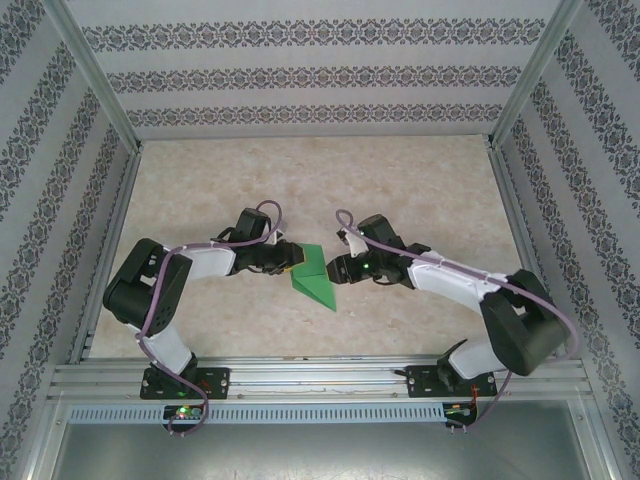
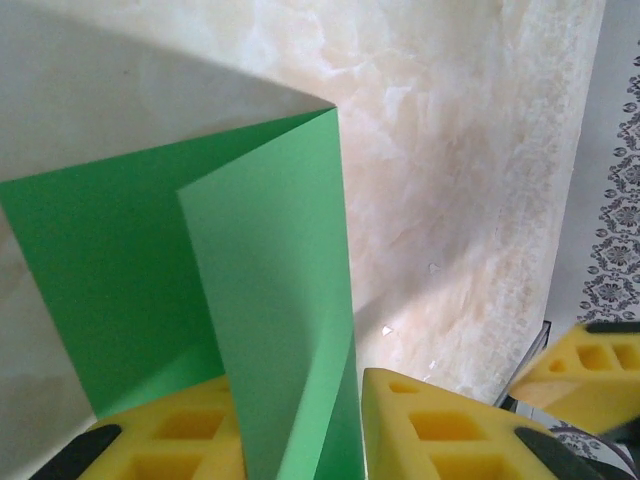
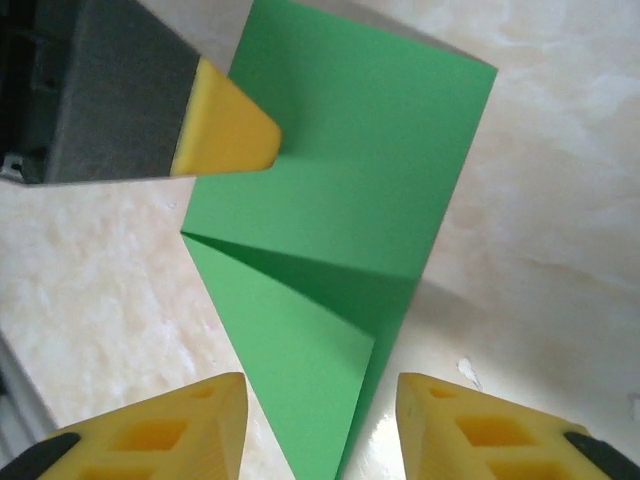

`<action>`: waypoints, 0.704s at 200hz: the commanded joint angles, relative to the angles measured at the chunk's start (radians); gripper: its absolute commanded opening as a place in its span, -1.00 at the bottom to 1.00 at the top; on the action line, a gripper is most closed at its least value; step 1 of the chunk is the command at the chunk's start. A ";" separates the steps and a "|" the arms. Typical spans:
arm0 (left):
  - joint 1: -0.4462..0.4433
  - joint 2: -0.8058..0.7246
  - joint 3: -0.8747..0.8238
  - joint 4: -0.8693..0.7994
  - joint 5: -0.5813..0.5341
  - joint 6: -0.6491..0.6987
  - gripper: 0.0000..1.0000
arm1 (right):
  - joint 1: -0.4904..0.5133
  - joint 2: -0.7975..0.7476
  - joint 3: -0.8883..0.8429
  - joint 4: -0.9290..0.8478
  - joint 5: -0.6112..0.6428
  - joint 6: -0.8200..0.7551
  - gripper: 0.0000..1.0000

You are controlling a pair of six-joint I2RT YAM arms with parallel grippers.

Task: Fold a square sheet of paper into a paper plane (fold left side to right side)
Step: Fourth fold the wing at the center of the table.

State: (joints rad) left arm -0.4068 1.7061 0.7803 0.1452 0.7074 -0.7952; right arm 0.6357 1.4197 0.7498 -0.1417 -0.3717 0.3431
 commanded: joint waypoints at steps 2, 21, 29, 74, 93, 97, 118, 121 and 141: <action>-0.013 -0.046 0.030 -0.006 0.006 -0.021 -0.40 | 0.117 -0.041 0.033 -0.153 0.254 -0.041 -0.06; -0.016 -0.049 0.033 -0.006 0.006 -0.031 -0.44 | 0.223 -0.028 0.056 -0.196 0.391 -0.029 -0.03; -0.016 -0.049 0.036 -0.002 0.010 -0.036 -0.44 | 0.266 -0.012 0.066 -0.202 0.434 -0.020 -0.03; -0.023 -0.035 0.051 0.004 0.015 -0.046 -0.44 | 0.400 0.134 0.146 -0.228 0.609 0.009 0.01; -0.025 -0.030 0.054 0.008 0.016 -0.051 -0.44 | 0.417 0.185 0.177 -0.230 0.633 0.014 0.01; -0.026 -0.030 0.055 0.006 0.018 -0.049 -0.44 | 0.418 0.194 0.181 -0.230 0.637 0.016 0.01; -0.027 -0.026 0.063 -0.002 0.018 -0.048 -0.44 | 0.427 0.234 0.206 -0.231 0.654 0.010 0.00; -0.028 -0.026 0.062 -0.004 0.017 -0.048 -0.44 | 0.428 0.239 0.208 -0.231 0.657 0.007 0.00; -0.028 -0.021 0.066 -0.002 0.017 -0.048 -0.44 | 0.432 0.265 0.221 -0.234 0.682 0.004 0.00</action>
State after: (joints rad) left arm -0.4198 1.6791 0.8204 0.1432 0.7074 -0.8356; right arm 1.0523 1.6569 0.9367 -0.3511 0.2356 0.3412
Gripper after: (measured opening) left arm 0.280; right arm 0.500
